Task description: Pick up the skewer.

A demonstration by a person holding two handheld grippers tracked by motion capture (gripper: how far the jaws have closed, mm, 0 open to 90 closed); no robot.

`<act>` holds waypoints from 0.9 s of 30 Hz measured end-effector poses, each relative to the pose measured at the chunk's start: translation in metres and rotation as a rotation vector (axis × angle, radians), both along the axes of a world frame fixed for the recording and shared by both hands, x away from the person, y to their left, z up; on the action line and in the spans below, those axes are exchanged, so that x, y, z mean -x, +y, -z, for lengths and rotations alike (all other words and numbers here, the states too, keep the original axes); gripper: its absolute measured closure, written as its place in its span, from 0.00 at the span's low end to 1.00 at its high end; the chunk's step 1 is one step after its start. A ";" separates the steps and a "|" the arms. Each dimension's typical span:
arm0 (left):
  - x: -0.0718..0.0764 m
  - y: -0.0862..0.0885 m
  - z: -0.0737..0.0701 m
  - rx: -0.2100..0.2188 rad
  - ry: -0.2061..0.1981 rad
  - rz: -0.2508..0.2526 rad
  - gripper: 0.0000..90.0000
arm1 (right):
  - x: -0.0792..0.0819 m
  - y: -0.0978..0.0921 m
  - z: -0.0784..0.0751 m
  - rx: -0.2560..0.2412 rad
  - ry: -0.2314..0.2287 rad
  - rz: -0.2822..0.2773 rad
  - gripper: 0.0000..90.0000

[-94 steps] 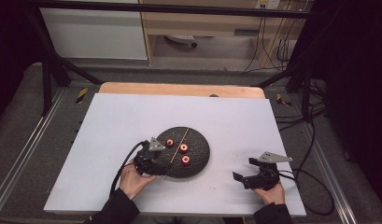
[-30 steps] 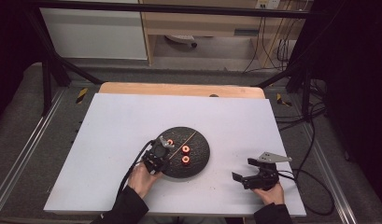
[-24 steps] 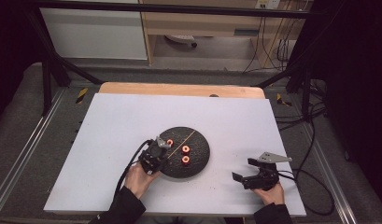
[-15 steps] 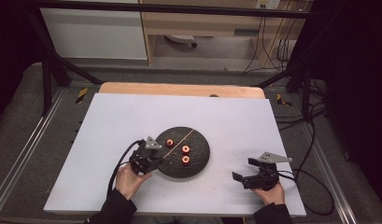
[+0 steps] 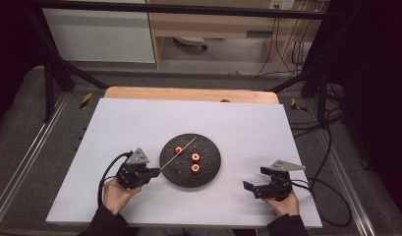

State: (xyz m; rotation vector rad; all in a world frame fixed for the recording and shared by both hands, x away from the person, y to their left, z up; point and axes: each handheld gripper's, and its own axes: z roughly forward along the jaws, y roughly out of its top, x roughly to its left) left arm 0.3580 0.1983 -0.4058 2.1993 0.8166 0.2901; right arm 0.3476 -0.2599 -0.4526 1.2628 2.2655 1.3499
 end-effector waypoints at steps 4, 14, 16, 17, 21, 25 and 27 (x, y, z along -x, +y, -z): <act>0.006 0.015 0.003 0.039 -0.015 0.003 0.97 | 0.000 0.008 -0.003 0.013 0.003 -0.005 0.02; 0.018 0.045 0.012 0.088 -0.047 0.013 0.97 | -0.004 0.031 -0.016 0.047 -0.002 -0.037 0.02; 0.021 0.049 0.013 0.104 -0.061 0.013 0.97 | -0.005 0.038 -0.019 0.061 -0.007 -0.047 0.02; 0.021 0.051 0.013 0.108 -0.059 0.020 0.97 | -0.006 0.041 -0.021 0.063 -0.002 -0.051 0.02; 0.025 0.053 0.016 0.111 -0.068 0.024 0.97 | -0.010 0.054 -0.027 0.074 0.009 -0.068 0.02; 0.027 0.055 0.021 0.117 -0.066 0.026 0.97 | -0.016 0.068 -0.033 0.085 0.013 -0.085 0.02; 0.027 0.057 0.023 0.123 -0.058 0.026 0.97 | -0.019 0.074 -0.035 0.083 0.018 -0.088 0.02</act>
